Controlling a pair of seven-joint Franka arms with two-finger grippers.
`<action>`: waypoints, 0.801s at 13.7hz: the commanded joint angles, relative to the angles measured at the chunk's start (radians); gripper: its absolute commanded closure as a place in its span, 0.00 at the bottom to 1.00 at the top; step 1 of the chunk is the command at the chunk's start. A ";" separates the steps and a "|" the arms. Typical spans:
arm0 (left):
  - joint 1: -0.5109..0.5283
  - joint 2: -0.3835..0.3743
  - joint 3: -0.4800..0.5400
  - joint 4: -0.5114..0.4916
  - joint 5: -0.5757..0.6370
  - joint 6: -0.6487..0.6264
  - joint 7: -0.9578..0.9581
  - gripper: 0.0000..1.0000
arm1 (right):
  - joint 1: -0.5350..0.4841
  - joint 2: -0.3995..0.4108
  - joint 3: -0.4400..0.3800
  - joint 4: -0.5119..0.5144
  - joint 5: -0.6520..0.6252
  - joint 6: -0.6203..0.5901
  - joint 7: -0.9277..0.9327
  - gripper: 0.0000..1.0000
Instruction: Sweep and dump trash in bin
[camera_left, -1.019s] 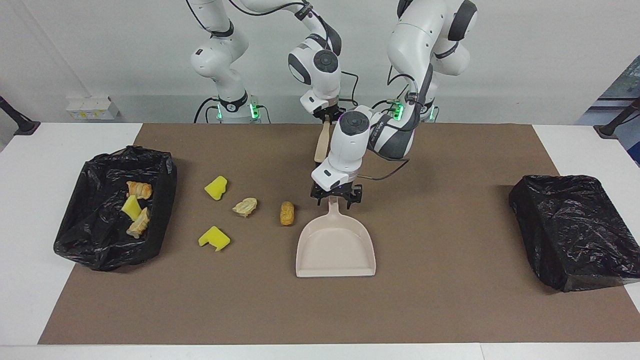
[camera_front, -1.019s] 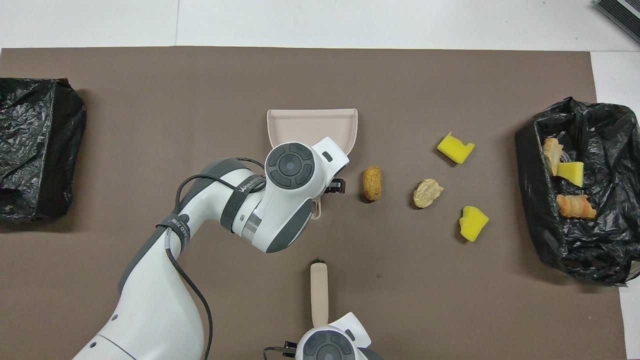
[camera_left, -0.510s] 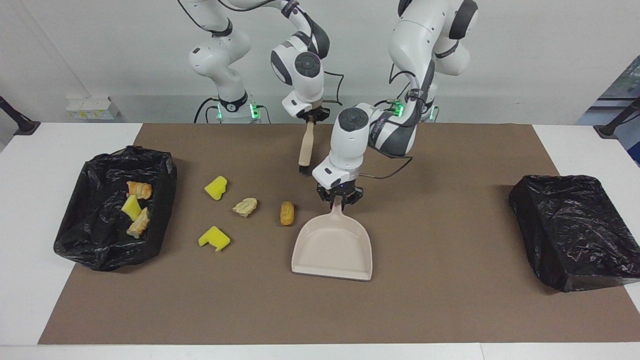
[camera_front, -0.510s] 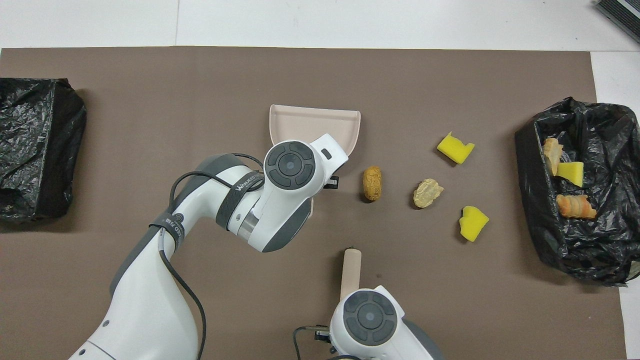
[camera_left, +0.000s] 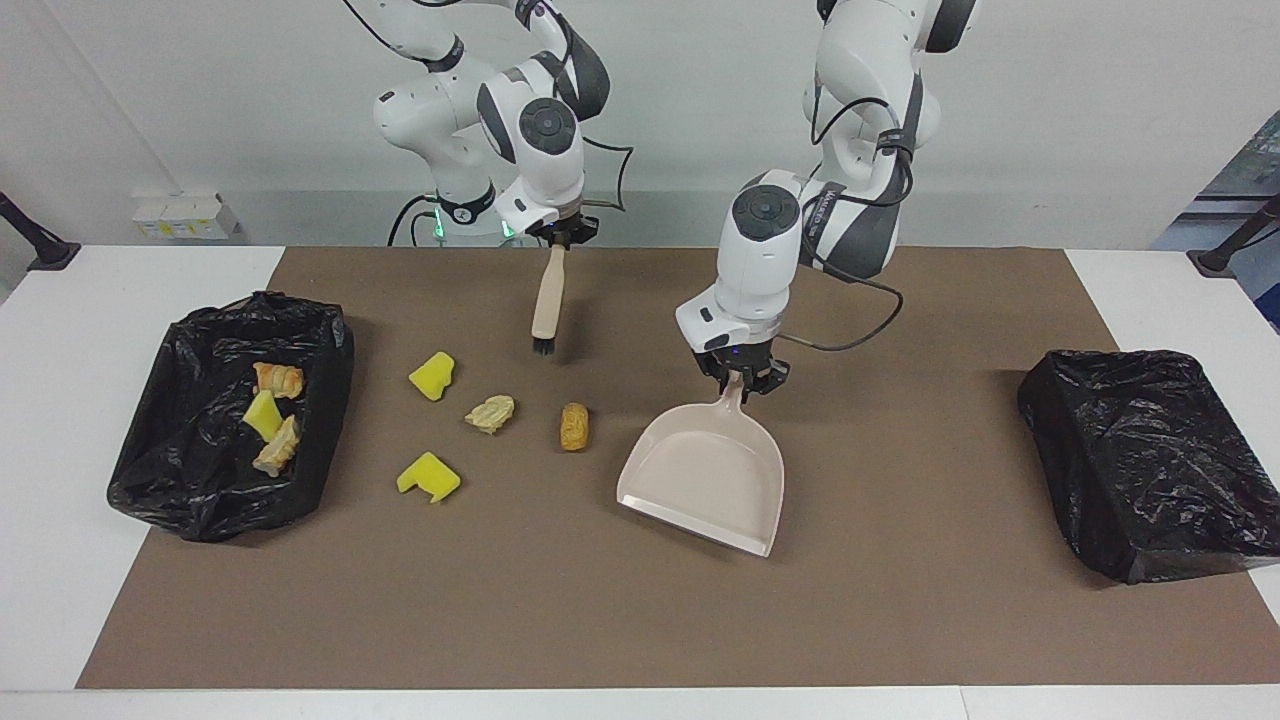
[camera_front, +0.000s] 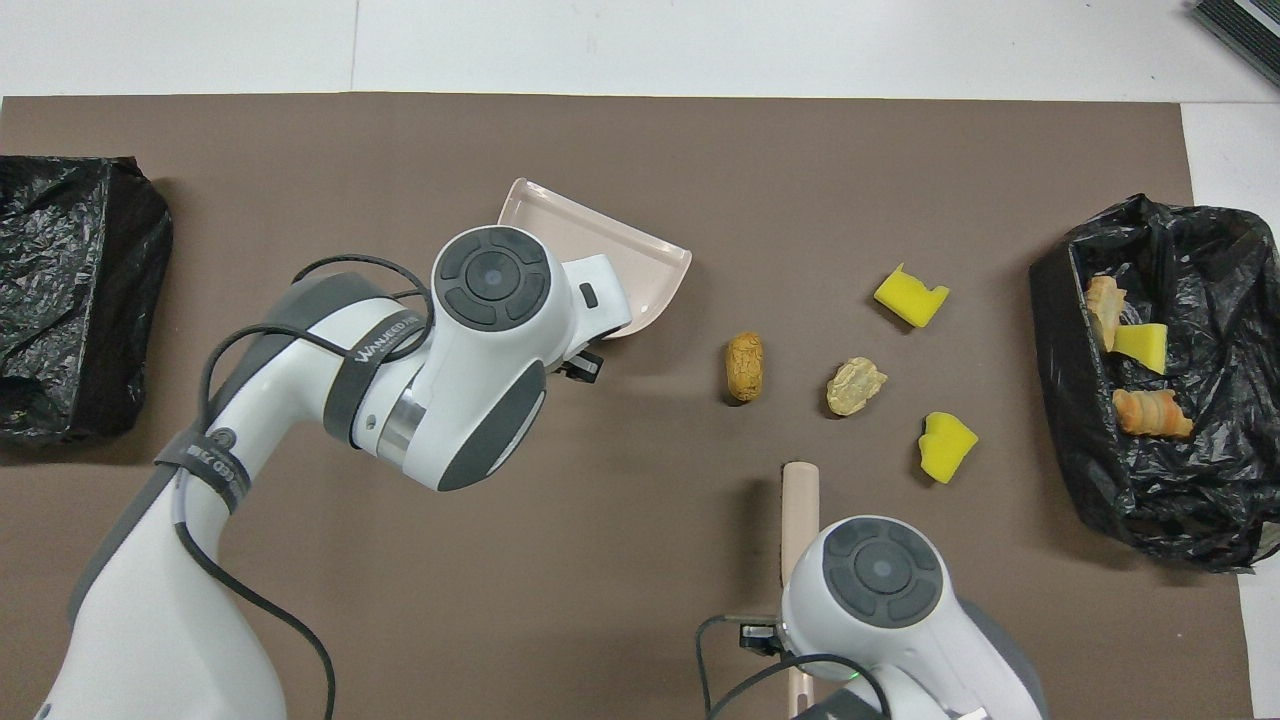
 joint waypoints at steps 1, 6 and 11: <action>0.011 -0.040 -0.005 -0.072 0.016 -0.007 0.204 1.00 | -0.112 -0.003 0.007 -0.004 -0.100 -0.015 -0.104 1.00; 0.038 -0.051 -0.005 -0.093 0.016 -0.032 0.548 1.00 | -0.310 0.022 0.009 -0.010 -0.302 0.060 -0.195 1.00; 0.022 -0.025 -0.011 -0.085 0.025 -0.064 0.597 1.00 | -0.396 0.010 0.012 -0.072 -0.324 0.089 -0.203 1.00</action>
